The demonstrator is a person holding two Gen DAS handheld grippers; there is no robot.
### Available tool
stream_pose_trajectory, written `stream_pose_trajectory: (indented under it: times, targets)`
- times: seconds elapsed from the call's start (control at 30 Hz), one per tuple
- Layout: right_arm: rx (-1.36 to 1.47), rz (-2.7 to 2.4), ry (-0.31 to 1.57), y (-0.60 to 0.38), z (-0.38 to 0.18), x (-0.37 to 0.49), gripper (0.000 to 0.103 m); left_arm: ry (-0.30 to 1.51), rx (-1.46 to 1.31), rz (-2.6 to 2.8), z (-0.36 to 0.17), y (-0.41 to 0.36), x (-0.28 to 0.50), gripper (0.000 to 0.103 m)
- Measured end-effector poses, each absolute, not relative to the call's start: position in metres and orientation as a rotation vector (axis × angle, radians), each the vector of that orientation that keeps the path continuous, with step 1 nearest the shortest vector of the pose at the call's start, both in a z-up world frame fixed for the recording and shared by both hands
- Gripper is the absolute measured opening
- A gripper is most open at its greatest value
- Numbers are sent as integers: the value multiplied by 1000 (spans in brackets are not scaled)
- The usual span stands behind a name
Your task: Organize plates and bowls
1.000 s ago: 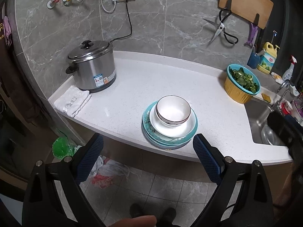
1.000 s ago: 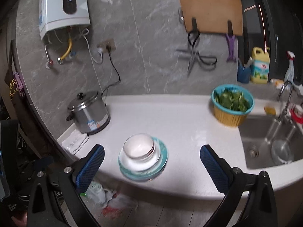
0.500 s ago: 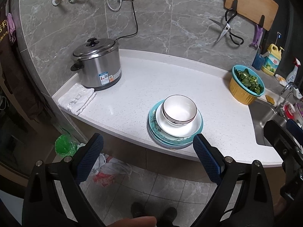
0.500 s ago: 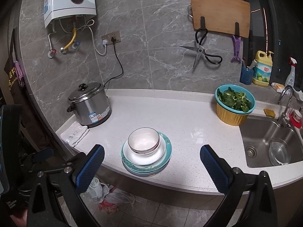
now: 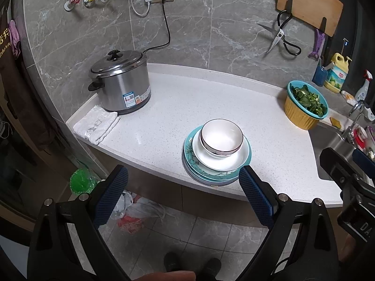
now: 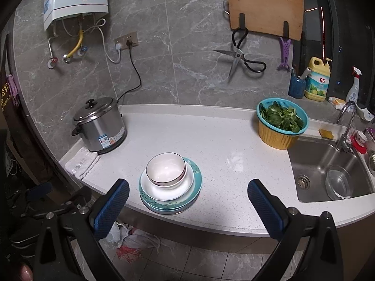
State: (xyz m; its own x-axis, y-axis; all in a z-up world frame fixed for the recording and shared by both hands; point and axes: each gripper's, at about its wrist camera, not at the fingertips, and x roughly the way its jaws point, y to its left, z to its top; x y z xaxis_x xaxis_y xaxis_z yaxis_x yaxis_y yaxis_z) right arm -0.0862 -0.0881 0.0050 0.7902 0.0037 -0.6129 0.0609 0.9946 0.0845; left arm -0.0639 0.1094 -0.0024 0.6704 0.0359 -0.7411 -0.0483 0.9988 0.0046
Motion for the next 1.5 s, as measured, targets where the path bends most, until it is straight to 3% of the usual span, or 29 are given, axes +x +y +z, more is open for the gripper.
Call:
stream_pose_trajectory:
  times: [1.5]
  targets:
    - [63, -69, 718, -90, -2, -79, 103, 819, -18, 88, 1, 111, -65, 101]
